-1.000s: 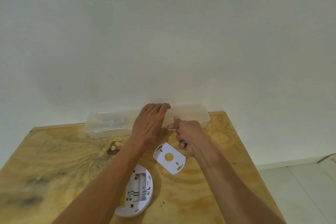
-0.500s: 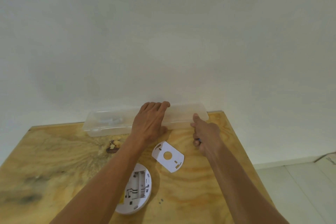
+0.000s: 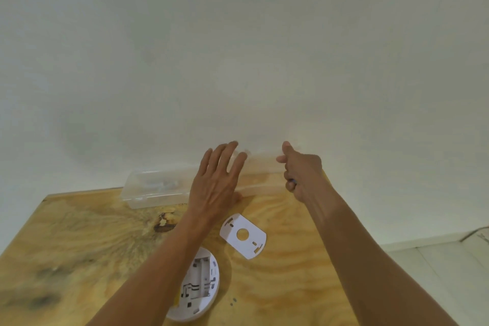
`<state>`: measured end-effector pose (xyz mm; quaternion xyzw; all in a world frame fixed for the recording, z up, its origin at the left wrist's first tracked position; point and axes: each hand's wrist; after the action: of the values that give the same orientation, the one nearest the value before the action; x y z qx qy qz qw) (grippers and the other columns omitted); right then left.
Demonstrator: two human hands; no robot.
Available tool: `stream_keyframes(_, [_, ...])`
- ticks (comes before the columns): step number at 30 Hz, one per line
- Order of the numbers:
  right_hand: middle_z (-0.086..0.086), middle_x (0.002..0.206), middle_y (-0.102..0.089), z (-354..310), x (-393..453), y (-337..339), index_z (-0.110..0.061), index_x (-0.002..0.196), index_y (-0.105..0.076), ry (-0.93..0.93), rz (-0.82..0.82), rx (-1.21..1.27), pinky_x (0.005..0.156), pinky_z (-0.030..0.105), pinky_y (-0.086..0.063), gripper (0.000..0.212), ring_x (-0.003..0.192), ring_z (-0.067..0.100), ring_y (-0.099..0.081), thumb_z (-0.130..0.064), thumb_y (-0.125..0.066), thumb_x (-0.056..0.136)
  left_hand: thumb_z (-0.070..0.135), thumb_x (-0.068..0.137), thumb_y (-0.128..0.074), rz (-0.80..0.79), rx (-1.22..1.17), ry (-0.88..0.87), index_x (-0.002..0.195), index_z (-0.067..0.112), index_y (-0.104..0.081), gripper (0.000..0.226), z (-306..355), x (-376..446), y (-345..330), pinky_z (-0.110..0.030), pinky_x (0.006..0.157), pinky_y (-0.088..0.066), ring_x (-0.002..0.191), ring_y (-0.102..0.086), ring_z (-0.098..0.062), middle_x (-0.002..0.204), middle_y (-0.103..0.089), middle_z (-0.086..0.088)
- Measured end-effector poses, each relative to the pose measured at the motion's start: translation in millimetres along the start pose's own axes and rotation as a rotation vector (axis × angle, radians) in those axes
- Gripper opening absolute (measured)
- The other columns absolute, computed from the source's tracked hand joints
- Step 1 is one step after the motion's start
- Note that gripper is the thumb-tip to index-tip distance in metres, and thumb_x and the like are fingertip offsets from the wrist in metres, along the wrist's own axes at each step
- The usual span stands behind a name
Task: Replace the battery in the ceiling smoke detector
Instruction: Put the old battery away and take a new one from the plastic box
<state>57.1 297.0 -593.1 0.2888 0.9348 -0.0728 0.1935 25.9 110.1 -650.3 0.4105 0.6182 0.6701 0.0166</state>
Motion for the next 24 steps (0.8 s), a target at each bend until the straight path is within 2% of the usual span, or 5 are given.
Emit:
stream_keyframes(6, [-0.001, 0.065, -0.037, -15, 8, 7, -0.003, 0.101, -0.063, -0.001, -0.198, -0.196, 0.037, 0.020, -0.026, 0.046, 0.045, 0.010, -0.030, -0.038, -0.083, 0.078, 0.038, 0.044, -0.098, 0.044, 0.100, 0.066, 0.149, 0.011, -0.044, 0.122, 9, -4, 2, -0.045, 0.096, -0.051, 0.119, -0.039, -0.036, 0.135, -0.037, -0.013])
stream_keyframes(10, [0.009, 0.086, -0.048, -17, 8, 5, 0.004, 0.114, -0.063, -0.037, -0.354, -0.327, 0.054, 0.027, -0.040, 0.027, 0.064, 0.016, -0.045, -0.002, -0.067, 0.087, 0.029, 0.047, -0.098, 0.018, 0.131, 0.078, 0.151, 0.006, -0.041, 0.121, 13, -1, 0, -0.041, 0.094, -0.052, 0.117, -0.040, -0.037, 0.132, -0.039, -0.014])
stream_keyframes(15, [0.013, 0.128, -0.059, -1, 19, -6, -0.007, 0.129, -0.057, 0.364, -0.298, -0.751, 0.082, 0.030, -0.051, 0.039, 0.112, 0.025, -0.058, -0.001, -0.058, 0.090, 0.023, 0.049, -0.096, -0.007, 0.118, 0.103, 0.153, 0.008, -0.033, 0.123, 16, -2, -1, -0.043, 0.102, -0.049, 0.124, -0.040, -0.039, 0.137, -0.045, -0.016])
stream_keyframes(17, [0.011, 0.123, -0.063, 9, 23, -9, -0.011, 0.118, -0.062, 0.521, -0.267, -0.892, 0.088, 0.029, -0.049, 0.029, 0.111, 0.025, -0.060, -0.004, -0.061, 0.089, 0.023, 0.045, -0.097, -0.015, 0.101, 0.106, 0.150, 0.006, -0.034, 0.123, 16, -2, 0, -0.045, 0.104, -0.049, 0.126, -0.038, -0.039, 0.138, -0.046, -0.016])
stream_keyframes(24, [0.008, 0.100, -0.067, 19, 38, -13, -0.010, 0.099, -0.069, 0.537, -0.293, -0.929, 0.062, 0.013, -0.043, 0.024, 0.082, 0.015, -0.062, 0.002, -0.076, 0.079, 0.027, 0.042, -0.099, -0.030, 0.087, 0.120, 0.147, 0.002, -0.040, 0.123, 18, 0, 4, -0.048, 0.106, -0.048, 0.129, -0.037, -0.039, 0.140, -0.051, -0.018])
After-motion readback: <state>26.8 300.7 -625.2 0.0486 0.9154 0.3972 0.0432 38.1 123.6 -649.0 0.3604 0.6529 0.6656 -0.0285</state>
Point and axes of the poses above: each hand's wrist, its own x-axis towards the middle knuckle, its own y-axis out of the back of the hand, z = x × y
